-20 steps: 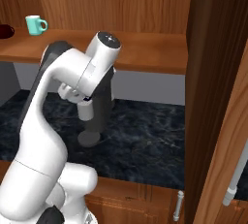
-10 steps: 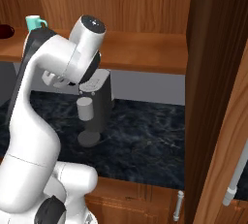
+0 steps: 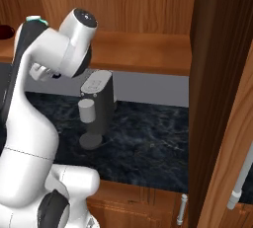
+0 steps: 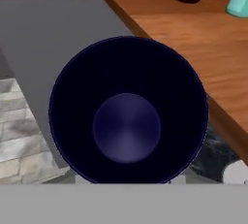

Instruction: Pick the mug on the counter and place it in the cabinet with the handle facing the right, like the mugs already inside.

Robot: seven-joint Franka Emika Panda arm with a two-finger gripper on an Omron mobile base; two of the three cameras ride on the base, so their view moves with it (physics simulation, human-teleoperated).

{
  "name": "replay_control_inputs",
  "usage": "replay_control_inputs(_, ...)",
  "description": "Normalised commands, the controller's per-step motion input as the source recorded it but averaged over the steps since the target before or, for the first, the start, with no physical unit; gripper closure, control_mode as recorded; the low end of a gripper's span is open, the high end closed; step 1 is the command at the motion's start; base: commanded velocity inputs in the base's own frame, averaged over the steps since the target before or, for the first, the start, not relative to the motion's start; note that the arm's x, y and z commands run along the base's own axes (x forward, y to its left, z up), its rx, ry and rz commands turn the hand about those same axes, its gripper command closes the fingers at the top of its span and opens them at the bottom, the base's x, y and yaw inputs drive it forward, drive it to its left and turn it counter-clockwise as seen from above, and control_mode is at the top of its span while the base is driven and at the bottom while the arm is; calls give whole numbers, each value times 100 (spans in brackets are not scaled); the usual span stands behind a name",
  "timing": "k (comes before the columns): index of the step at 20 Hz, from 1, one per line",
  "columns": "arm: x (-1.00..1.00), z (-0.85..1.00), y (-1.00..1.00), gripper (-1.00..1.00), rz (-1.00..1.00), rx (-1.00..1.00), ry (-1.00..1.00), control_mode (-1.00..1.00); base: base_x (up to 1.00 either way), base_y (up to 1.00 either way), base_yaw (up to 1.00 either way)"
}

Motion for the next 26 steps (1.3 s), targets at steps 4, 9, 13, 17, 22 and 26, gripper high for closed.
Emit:
replay_control_inputs(4, 30, 3, 24, 100, 25, 15, -7, -100, 0, 0, 0)
replay_control_inputs(9, 32, 11, 18, 100, 20, 17, -7, -100, 0, 0, 0)
replay_control_inputs(13, 17, 25, 14, 100, 10, 8, -6, -100, 0, 0, 0)
replay_control_inputs(17, 8, 30, 11, 100, 1, -1, 1, -100, 0, 0, 0)
replay_control_inputs(22, 20, 27, 1, 100, 0, 0, 5, -100, 0, 0, 0)
replay_control_inputs(26, 23, 27, 1, 100, -1, 0, 8, -100, 0, 0, 0)
